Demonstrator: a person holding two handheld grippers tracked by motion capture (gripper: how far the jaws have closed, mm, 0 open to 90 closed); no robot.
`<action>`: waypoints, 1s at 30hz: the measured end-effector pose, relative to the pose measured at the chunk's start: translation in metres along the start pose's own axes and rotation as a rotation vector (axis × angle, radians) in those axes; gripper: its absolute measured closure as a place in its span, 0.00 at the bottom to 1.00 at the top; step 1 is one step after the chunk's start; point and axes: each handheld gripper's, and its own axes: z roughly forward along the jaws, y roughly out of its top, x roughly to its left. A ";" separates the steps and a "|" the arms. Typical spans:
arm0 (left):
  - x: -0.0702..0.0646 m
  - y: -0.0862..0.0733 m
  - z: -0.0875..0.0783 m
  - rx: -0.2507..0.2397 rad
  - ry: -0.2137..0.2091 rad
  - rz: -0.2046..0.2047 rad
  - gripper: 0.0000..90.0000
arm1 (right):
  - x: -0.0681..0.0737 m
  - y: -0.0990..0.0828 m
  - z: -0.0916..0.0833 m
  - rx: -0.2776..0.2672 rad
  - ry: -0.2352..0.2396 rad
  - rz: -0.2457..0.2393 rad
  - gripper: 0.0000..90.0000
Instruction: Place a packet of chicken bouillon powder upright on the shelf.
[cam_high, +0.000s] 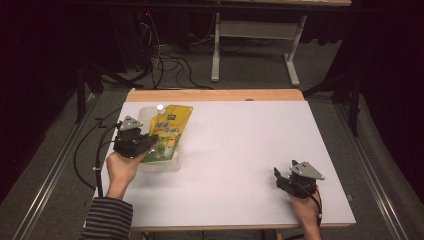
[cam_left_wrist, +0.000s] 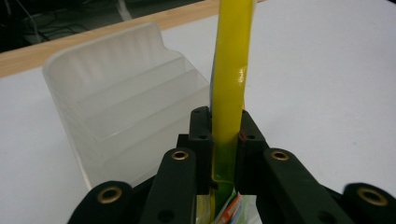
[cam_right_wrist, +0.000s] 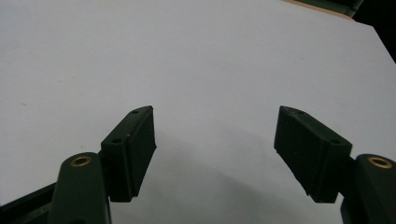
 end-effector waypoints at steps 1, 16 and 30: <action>-0.001 -0.002 -0.001 -0.025 0.015 0.006 0.90 | 0.000 0.000 0.000 0.002 0.000 -0.008 0.33; -0.012 -0.025 0.003 -0.216 0.062 0.041 0.90 | 0.001 0.000 0.000 -0.003 -0.003 -0.009 0.33; -0.004 -0.056 -0.005 -0.112 0.111 0.032 0.90 | 0.001 0.000 0.000 0.004 -0.005 -0.015 0.33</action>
